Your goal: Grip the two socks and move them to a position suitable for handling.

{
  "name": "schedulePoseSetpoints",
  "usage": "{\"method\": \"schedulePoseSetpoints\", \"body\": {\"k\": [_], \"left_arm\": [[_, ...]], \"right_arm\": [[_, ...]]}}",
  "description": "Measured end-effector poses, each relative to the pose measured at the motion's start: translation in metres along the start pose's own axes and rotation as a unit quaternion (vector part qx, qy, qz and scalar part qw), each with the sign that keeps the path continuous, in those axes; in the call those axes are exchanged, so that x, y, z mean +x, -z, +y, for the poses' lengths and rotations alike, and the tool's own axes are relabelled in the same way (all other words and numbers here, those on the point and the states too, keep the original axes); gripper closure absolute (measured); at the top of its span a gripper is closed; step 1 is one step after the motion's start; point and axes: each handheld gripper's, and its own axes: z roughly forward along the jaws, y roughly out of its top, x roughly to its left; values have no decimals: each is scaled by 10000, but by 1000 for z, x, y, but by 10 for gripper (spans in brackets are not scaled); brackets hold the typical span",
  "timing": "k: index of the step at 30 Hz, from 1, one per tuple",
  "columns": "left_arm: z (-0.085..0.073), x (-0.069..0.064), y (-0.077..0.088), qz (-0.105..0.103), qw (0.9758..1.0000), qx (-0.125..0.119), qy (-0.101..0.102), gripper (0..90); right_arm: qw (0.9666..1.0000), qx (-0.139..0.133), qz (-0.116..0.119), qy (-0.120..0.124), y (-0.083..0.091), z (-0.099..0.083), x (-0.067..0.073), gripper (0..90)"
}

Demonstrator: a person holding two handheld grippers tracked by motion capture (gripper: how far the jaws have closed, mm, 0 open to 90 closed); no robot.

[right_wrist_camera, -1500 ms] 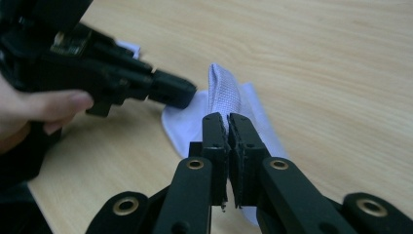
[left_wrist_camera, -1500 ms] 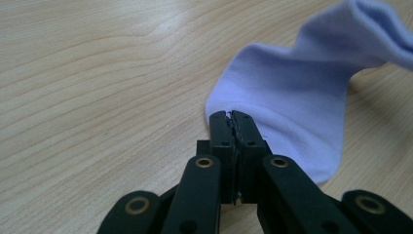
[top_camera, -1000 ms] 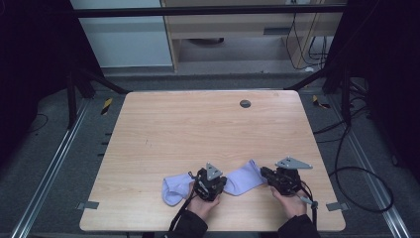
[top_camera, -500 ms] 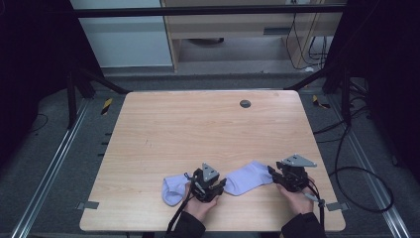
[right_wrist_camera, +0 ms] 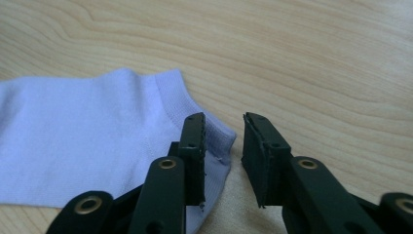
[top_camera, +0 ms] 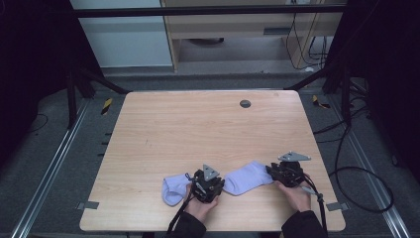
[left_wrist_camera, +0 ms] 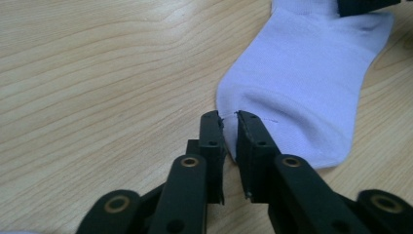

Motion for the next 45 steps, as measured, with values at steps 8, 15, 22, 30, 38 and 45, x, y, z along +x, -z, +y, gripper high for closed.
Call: {"method": "schedulePoseSetpoints", "body": {"k": [8,15,22,30,38,45], "left_arm": [[1,0,0,-92,9999,-109,43,894],[14,5,2,-183,9996,-228,-21,896],[20,0,-15,-182,9995,-20,-245,895],[31,5,1,-316,9990,-214,-224,767],[56,24,47,-267,9976,-553,-321,596],[57,55,85,-23,9967,-677,-437,485]], "right_arm": [[9999,34,83,140,4,1,5,871],[9999,-109,70,-42,33,0,10,872],[9999,39,-130,-79,54,-16,13,869],[9997,8,-226,-67,52,-24,11,690],[9976,-695,-1,-33,61,-10,17,566],[9954,-885,341,147,57,4,30,463]]}}
